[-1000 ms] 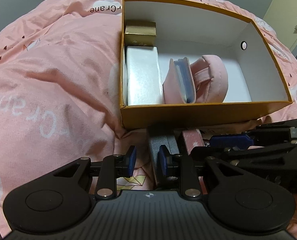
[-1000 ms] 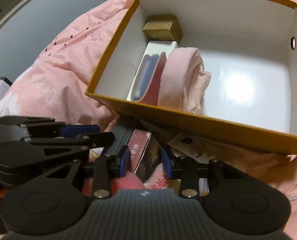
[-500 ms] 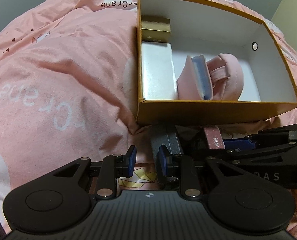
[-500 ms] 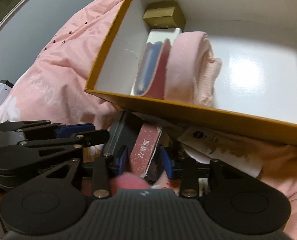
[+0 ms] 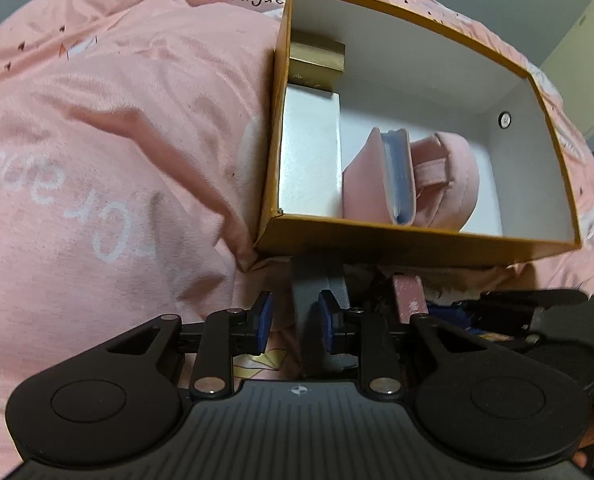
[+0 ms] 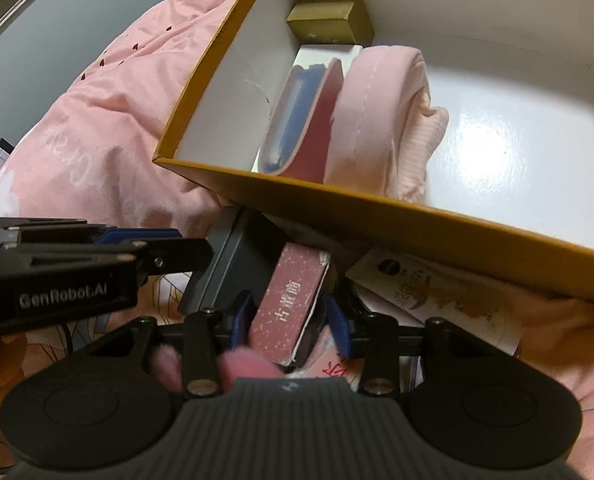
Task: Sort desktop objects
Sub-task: 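Grasp the dark grey case with the left tool while the right tool grasps the red-brown box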
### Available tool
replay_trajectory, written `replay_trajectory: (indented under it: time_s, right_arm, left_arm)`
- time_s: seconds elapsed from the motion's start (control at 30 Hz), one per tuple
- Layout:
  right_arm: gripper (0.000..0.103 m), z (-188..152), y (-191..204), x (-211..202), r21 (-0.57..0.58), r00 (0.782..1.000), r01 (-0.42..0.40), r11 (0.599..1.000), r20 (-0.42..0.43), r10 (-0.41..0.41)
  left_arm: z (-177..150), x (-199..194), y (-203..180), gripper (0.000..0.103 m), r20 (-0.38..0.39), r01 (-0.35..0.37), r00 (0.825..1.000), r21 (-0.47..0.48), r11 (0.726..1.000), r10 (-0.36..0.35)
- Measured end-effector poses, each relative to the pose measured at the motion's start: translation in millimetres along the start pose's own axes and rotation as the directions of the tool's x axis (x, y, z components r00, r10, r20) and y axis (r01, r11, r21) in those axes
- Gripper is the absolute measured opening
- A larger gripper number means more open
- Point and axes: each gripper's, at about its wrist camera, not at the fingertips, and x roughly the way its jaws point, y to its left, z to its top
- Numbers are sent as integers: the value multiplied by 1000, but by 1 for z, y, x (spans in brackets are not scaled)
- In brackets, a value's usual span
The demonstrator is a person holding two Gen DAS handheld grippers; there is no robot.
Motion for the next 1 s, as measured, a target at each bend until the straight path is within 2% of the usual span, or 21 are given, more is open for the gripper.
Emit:
replay_trajectory:
  time_s: [0.03,0.1,0.13,0.37,0.47,0.6,0.8,1.0]
  right_arm:
    - [44,0,0,0,-1,1000,-1,1000,0,1]
    - [44,0,-1,0,-2,1000,-5,1000,2,5]
    - [44,-1,-1,0,-1,1000,-6,1000,2,6]
    - [44,-2,-2,-2,-3,1000,-10,1000,5,10]
    - [44,-1,-2,-2,5,1000,-12,1000,5,12]
    - [44,-2,-6,-4,23,1000,-22,999,6,22]
    - [36,-3,-13,-10,81,999,-48,996,15,46]
    - [26,-1,-14,-29,86,996,-59,995,66,54]
  left_arm:
    - [1,0,1,35,-5,13,1000,-14,1000,-13]
    - [3,3,4,47,-20,50,999,-54,997,-51]
    - [3,4,4,48,-25,61,998,-63,996,-63]
    - [4,22,4,48,-77,87,993,-100,991,-94]
    - [5,27,3,48,-82,70,994,-98,993,-78]
    - [2,30,2,41,-91,48,994,-82,995,-56]
    - [-1,22,-1,38,-60,48,997,-63,997,-52]
    - [-1,1,-8,37,-12,22,1000,-23,1000,-22]
